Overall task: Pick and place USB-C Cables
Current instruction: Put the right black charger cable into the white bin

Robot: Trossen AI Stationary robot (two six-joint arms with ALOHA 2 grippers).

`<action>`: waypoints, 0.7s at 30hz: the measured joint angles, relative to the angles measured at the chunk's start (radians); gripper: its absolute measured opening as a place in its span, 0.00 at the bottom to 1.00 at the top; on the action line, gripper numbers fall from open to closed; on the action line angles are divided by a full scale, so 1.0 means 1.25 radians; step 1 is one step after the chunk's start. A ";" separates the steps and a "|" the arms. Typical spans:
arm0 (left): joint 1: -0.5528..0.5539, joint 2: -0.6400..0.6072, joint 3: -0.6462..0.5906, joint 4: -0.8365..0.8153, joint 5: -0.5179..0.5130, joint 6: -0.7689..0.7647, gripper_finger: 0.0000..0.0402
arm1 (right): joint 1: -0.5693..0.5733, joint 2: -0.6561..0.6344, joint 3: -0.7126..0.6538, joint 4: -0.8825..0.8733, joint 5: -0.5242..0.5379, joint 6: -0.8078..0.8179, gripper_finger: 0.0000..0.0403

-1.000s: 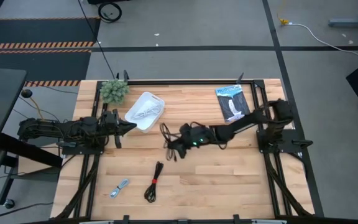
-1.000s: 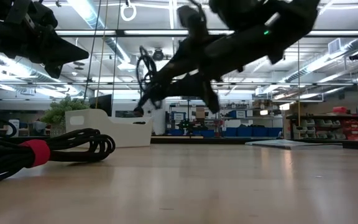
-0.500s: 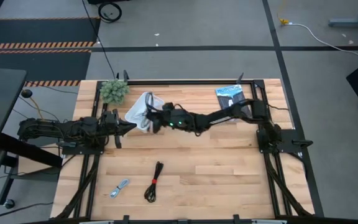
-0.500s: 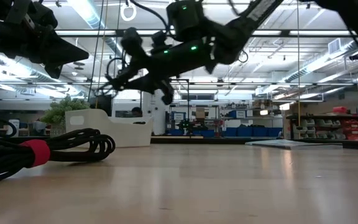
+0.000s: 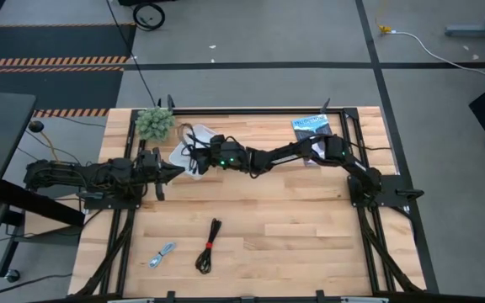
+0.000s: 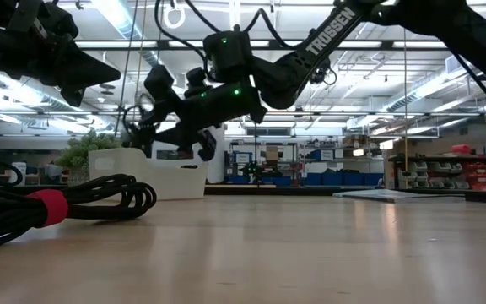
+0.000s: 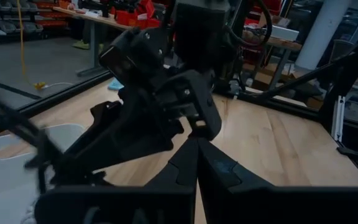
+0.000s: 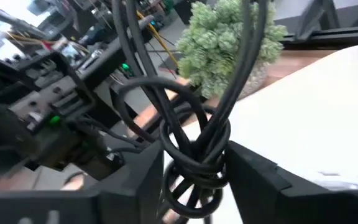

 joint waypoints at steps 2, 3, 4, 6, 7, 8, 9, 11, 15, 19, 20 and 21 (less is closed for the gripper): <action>0.000 0.000 0.000 0.000 0.000 0.000 0.03 | 0.000 -0.004 0.000 -0.007 0.003 -0.001 0.49; 0.000 0.000 0.000 0.000 0.000 0.000 0.03 | 0.000 -0.007 0.000 -0.010 0.008 -0.001 0.51; 0.000 0.000 0.000 0.000 0.000 0.000 0.03 | -0.001 -0.008 0.001 -0.015 0.010 0.001 0.53; 0.000 0.000 0.000 0.000 0.000 0.000 0.03 | -0.003 -0.008 0.001 -0.033 0.010 0.011 0.55; 0.000 0.000 0.000 0.000 0.000 0.000 0.03 | -0.004 -0.008 0.001 -0.044 0.010 0.012 0.56; 0.000 0.000 0.000 0.000 0.000 0.000 0.03 | -0.004 -0.008 0.001 -0.053 0.011 0.008 0.57; 0.000 0.000 0.000 0.000 0.000 0.000 0.03 | -0.004 -0.008 0.001 -0.056 0.013 -0.001 0.57; 0.000 0.000 0.000 0.000 0.000 0.000 0.03 | -0.005 -0.013 0.001 -0.062 0.014 -0.028 0.57; 0.000 0.000 -0.001 0.000 0.000 0.000 0.03 | -0.004 -0.025 0.014 -0.092 0.002 -0.103 0.57; 0.000 0.000 -0.001 0.000 0.000 0.000 0.03 | -0.010 -0.025 0.106 -0.302 -0.010 -0.194 0.56; 0.000 0.000 -0.001 0.000 0.000 0.000 0.03 | -0.011 -0.025 0.138 -0.359 -0.001 -0.225 0.56; 0.000 0.000 -0.001 0.000 0.000 0.000 0.03 | -0.012 -0.025 0.166 -0.404 0.016 -0.256 0.56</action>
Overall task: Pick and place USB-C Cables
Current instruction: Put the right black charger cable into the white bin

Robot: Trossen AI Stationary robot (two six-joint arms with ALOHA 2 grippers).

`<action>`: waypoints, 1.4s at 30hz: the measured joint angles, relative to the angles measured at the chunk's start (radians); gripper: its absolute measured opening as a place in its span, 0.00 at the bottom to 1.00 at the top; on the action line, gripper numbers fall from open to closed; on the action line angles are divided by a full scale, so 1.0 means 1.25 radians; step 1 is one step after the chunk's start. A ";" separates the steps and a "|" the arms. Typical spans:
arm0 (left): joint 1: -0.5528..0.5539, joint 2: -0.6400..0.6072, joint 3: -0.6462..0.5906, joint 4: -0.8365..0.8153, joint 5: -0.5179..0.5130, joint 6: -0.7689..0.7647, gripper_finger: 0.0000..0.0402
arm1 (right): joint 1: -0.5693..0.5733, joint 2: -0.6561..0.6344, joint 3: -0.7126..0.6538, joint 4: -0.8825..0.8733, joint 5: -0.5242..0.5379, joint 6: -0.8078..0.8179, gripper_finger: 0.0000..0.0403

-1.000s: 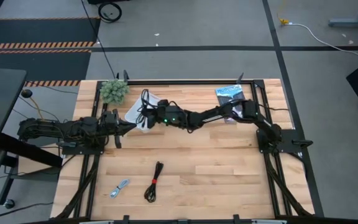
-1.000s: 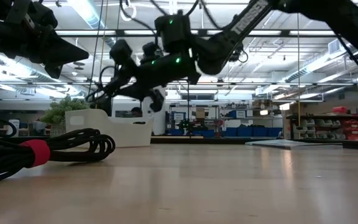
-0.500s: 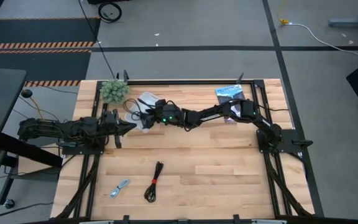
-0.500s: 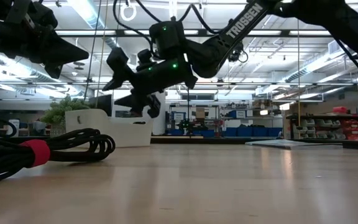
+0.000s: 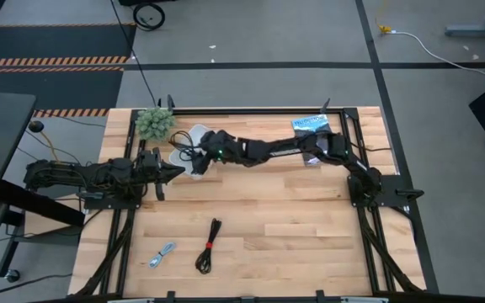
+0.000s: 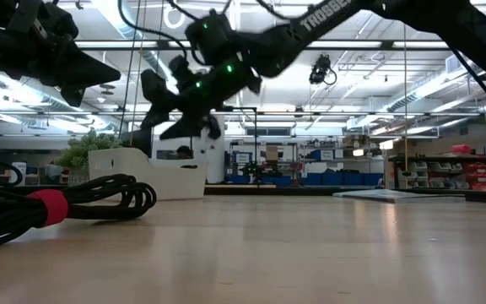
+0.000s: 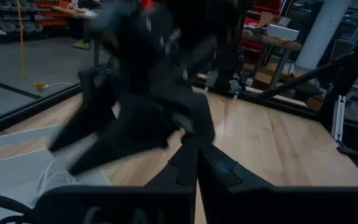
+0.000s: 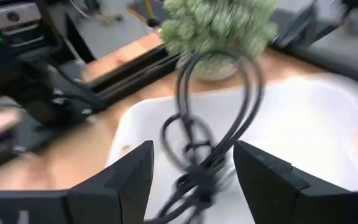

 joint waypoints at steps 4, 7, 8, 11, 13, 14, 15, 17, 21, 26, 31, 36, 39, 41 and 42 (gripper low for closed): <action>0.000 0.000 0.000 0.000 0.000 0.000 0.03 | -0.016 -0.002 0.073 -0.129 -0.014 -0.103 0.56; 0.000 0.000 0.000 0.000 0.000 0.000 0.03 | -0.036 -0.001 0.084 -0.137 -0.089 -0.120 0.56; 0.000 0.000 0.000 0.000 0.000 0.000 0.03 | -0.042 0.006 0.085 -0.132 -0.090 -0.116 0.56; 0.000 0.000 0.000 0.000 0.000 0.000 0.03 | -0.054 0.028 0.082 -0.127 -0.082 -0.118 0.56; 0.000 0.000 0.000 0.000 0.000 0.000 0.03 | -0.055 0.041 0.082 -0.096 -0.075 -0.127 0.56; 0.000 0.000 0.000 0.000 0.000 0.000 0.03 | -0.051 0.049 0.083 -0.068 -0.074 -0.132 0.56; 0.000 0.000 0.000 0.000 0.000 0.000 0.03 | -0.048 0.059 0.086 -0.029 -0.074 -0.136 0.56; 0.000 0.000 0.000 0.000 0.000 0.000 0.03 | -0.043 0.073 0.086 -0.008 -0.072 -0.140 0.56; 0.000 0.000 0.000 0.000 0.000 0.000 0.03 | -0.042 0.095 0.082 0.007 -0.060 -0.158 0.56; 0.000 0.000 0.000 0.000 0.000 0.000 0.03 | -0.043 0.098 0.086 -0.006 -0.070 -0.151 0.56; 0.000 0.000 0.000 0.000 0.000 0.000 0.03 | -0.034 0.113 0.085 -0.048 -0.066 -0.158 0.53; 0.000 0.000 0.000 0.000 0.000 0.000 0.03 | -0.024 0.110 0.086 -0.053 -0.037 -0.199 0.48; 0.000 0.000 0.000 0.000 0.000 0.000 0.03 | -0.019 0.100 0.084 -0.045 -0.031 -0.230 0.47; 0.000 0.000 0.000 0.000 0.000 0.000 0.03 | -0.014 0.097 0.083 -0.016 -0.046 -0.270 0.47; 0.000 0.000 0.000 0.000 0.000 0.000 0.03 | -0.011 0.096 0.084 0.000 -0.056 -0.285 0.47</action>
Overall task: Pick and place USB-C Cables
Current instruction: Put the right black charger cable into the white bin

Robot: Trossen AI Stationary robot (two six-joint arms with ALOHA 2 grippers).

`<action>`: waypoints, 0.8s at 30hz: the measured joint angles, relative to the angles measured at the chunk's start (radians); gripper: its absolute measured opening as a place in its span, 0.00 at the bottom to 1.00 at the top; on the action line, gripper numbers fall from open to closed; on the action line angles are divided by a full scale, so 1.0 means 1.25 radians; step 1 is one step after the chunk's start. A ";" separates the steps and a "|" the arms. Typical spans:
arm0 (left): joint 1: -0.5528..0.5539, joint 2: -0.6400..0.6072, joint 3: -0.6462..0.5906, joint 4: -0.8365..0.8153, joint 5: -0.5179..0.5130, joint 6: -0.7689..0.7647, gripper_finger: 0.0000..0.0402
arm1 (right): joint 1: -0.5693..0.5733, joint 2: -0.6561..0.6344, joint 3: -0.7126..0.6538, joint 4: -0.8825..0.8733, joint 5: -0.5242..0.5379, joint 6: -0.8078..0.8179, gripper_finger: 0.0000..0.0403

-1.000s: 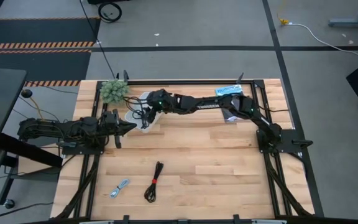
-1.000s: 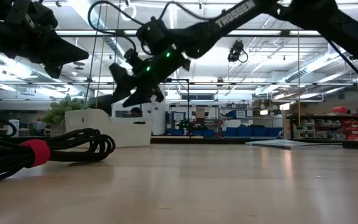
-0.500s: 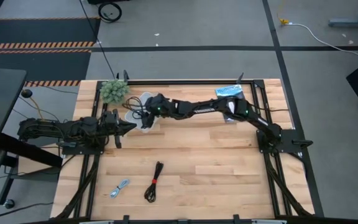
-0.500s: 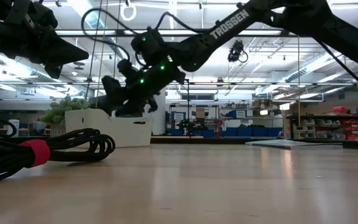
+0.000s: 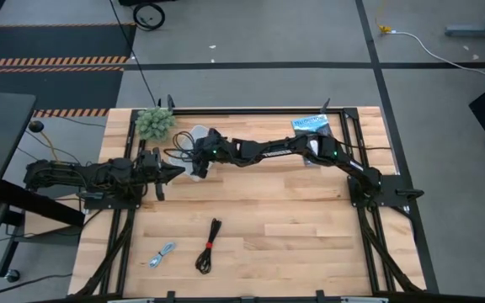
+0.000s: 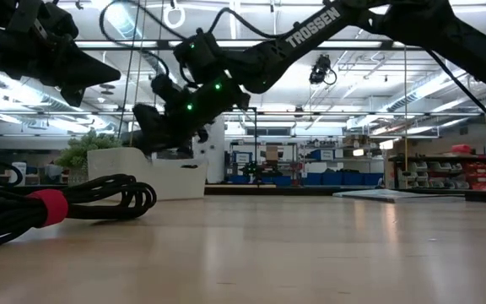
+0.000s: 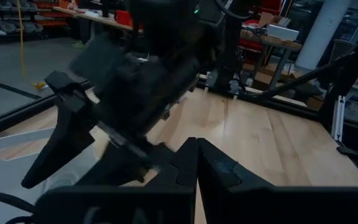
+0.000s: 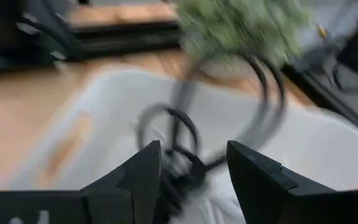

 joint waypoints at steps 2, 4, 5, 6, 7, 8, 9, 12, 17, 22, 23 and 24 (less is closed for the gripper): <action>0.000 0.000 0.000 0.000 0.000 0.000 0.03 | 0.003 -0.001 0.011 0.004 -0.028 -0.023 0.47; 0.000 0.000 0.000 0.000 0.000 0.000 0.03 | 0.003 0.001 0.011 0.007 -0.063 -0.039 0.47; 0.000 0.000 0.000 0.000 0.000 0.000 0.03 | 0.001 0.004 0.012 0.003 -0.077 -0.041 0.47; 0.000 0.000 0.000 0.000 0.000 0.000 0.03 | -0.001 0.006 0.011 -0.014 -0.090 -0.042 0.47; 0.000 0.000 0.000 0.000 0.000 0.000 0.03 | -0.002 0.009 0.010 -0.028 -0.093 -0.042 0.47; 0.000 0.000 0.000 0.000 0.000 0.000 0.03 | -0.002 0.010 0.010 -0.042 -0.091 -0.043 0.47; 0.000 0.000 0.000 0.000 0.000 0.000 0.03 | -0.002 0.015 0.009 -0.043 -0.081 -0.046 0.47; 0.000 0.000 0.000 0.000 0.000 0.000 0.03 | -0.003 0.021 0.009 -0.054 -0.046 -0.057 0.47; 0.000 0.000 0.000 0.000 0.000 0.000 0.03 | -0.002 0.021 0.010 -0.068 -0.010 -0.073 0.44; 0.000 0.000 0.000 0.000 0.000 0.000 0.03 | -0.002 0.021 0.010 -0.072 -0.011 -0.102 0.30; 0.000 0.000 0.000 0.000 0.000 0.000 0.03 | -0.002 0.021 0.010 -0.077 -0.011 -0.102 0.27; 0.000 0.000 0.000 0.000 0.000 0.000 0.03 | -0.002 0.021 0.010 -0.082 -0.009 -0.101 0.23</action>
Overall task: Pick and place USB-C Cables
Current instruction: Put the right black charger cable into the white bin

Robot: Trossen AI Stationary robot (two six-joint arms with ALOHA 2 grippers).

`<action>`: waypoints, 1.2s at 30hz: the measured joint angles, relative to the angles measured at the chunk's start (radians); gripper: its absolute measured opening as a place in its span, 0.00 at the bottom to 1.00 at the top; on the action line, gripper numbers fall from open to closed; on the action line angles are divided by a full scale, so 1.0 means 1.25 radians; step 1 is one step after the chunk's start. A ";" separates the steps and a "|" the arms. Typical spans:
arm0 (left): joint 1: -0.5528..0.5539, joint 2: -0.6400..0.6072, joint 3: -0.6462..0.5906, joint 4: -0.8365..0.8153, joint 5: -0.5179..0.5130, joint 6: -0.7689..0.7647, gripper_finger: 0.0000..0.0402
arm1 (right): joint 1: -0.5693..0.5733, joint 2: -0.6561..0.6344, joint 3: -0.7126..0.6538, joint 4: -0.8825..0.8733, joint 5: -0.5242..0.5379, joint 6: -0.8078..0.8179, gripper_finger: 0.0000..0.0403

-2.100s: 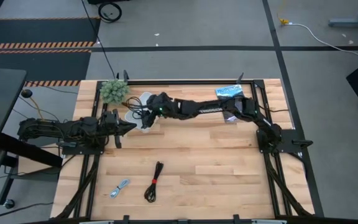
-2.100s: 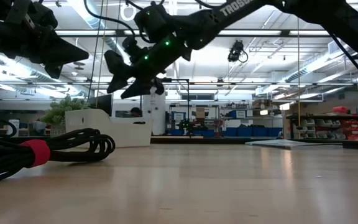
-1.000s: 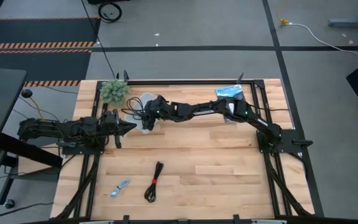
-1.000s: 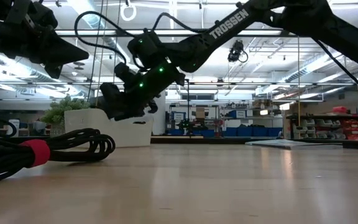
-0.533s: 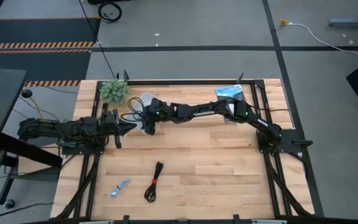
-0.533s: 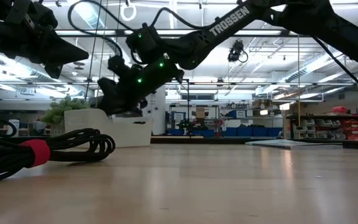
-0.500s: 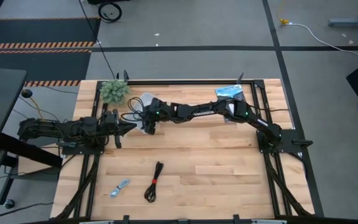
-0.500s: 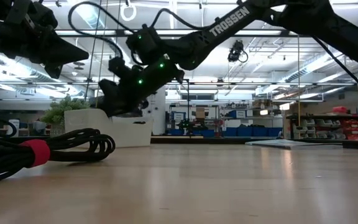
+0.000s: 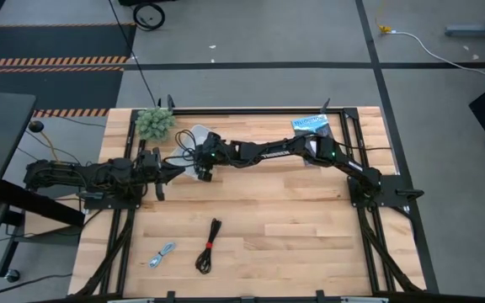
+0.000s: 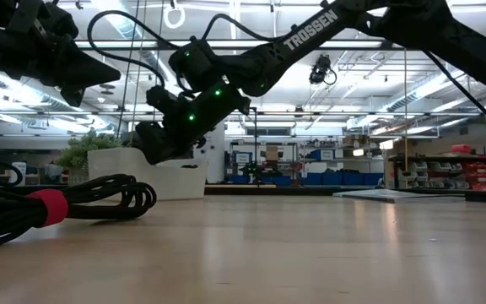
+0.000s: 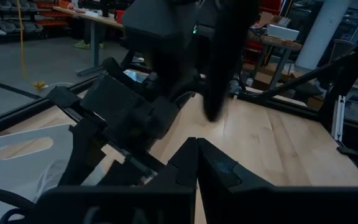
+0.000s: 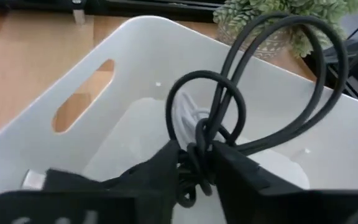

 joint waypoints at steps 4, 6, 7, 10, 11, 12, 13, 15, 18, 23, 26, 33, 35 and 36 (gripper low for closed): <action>0.000 0.000 0.000 0.000 0.000 0.000 0.03 | -0.002 -0.001 0.000 -0.017 0.001 0.002 0.10; 0.000 0.000 0.000 0.000 0.000 0.000 0.03 | -0.001 -0.001 0.000 -0.016 0.002 0.002 0.04; 0.000 0.000 0.000 0.000 0.000 0.000 0.03 | -0.001 -0.001 0.000 -0.016 0.002 0.002 0.03; 0.000 0.000 0.000 0.000 0.000 0.000 0.03 | 0.000 -0.001 0.000 -0.008 0.002 0.002 0.03; 0.000 0.000 0.000 0.000 0.000 0.000 0.03 | 0.001 -0.001 0.000 -0.004 0.003 0.002 0.03; 0.000 0.000 0.000 0.000 0.000 0.000 0.03 | 0.003 -0.001 0.000 -0.002 0.008 0.002 0.03; 0.000 0.000 0.000 0.000 0.000 0.000 0.03 | 0.005 -0.001 0.000 0.000 0.021 0.003 0.03; 0.000 0.000 0.000 0.000 0.000 0.000 0.03 | 0.011 -0.004 -0.001 0.001 0.049 0.011 0.02; 0.000 0.000 0.000 0.000 0.000 0.000 0.03 | 0.020 -0.017 -0.002 0.020 0.081 0.058 0.02; 0.000 0.000 0.000 0.000 0.000 0.000 0.03 | 0.039 -0.041 0.001 0.082 0.120 0.147 0.02; 0.000 0.000 0.000 0.000 0.000 0.000 0.03 | 0.043 -0.043 0.000 0.104 0.133 0.247 0.02; 0.000 0.000 0.000 0.000 0.000 0.000 0.03 | 0.042 -0.042 0.000 0.112 0.143 0.417 0.02; 0.000 0.000 0.000 0.000 0.000 0.000 0.03 | 0.043 -0.042 0.000 0.117 0.143 0.426 0.02; 0.000 0.000 0.000 0.000 0.000 0.000 0.03 | 0.043 -0.042 -0.001 0.122 0.143 0.429 0.02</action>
